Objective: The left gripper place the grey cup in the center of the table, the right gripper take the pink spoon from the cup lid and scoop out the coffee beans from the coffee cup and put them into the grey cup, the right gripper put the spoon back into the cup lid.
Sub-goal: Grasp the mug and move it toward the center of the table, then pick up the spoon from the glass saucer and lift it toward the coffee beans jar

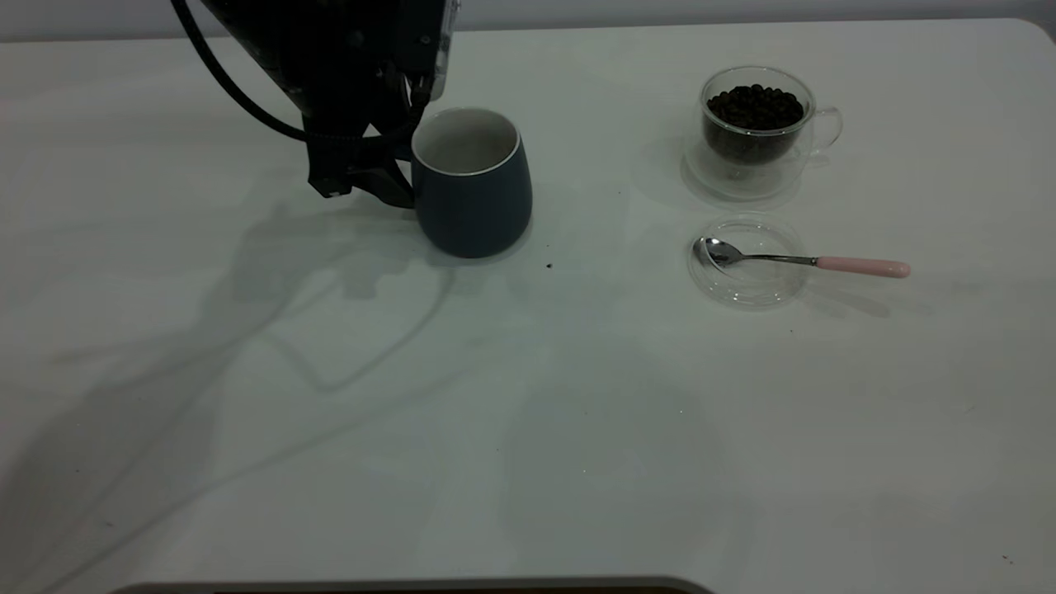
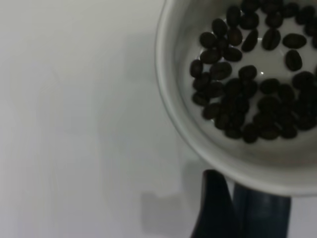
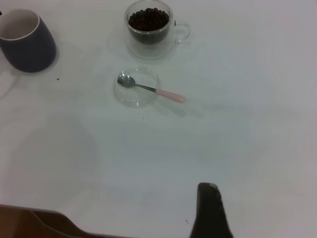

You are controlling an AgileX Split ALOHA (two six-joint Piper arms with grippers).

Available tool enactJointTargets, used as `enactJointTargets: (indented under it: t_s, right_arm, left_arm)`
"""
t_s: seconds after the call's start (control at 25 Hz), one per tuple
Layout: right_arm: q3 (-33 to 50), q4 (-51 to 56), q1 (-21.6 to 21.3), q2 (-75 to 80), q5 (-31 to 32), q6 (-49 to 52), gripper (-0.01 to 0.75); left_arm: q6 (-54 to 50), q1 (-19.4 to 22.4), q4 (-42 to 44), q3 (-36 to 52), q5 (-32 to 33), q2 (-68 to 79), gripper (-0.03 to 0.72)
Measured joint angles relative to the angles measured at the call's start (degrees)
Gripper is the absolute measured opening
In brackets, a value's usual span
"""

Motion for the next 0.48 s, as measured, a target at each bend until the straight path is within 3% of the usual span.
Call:
enactJointTargets:
  t_s: [0.2, 0.48]
  right_arm:
    - [0.0, 0.0, 0.0, 0.0, 0.0, 0.0, 0.577]
    - [0.0, 0.0, 0.0, 0.0, 0.0, 0.0, 0.577]
  left_arm:
    - [-7.49, 1.48, 5.81, 0.0, 3.96, -5.09, 0.569]
    - [-34.82, 2.84, 22.2, 0.0, 18.15, -20.52, 0.569]
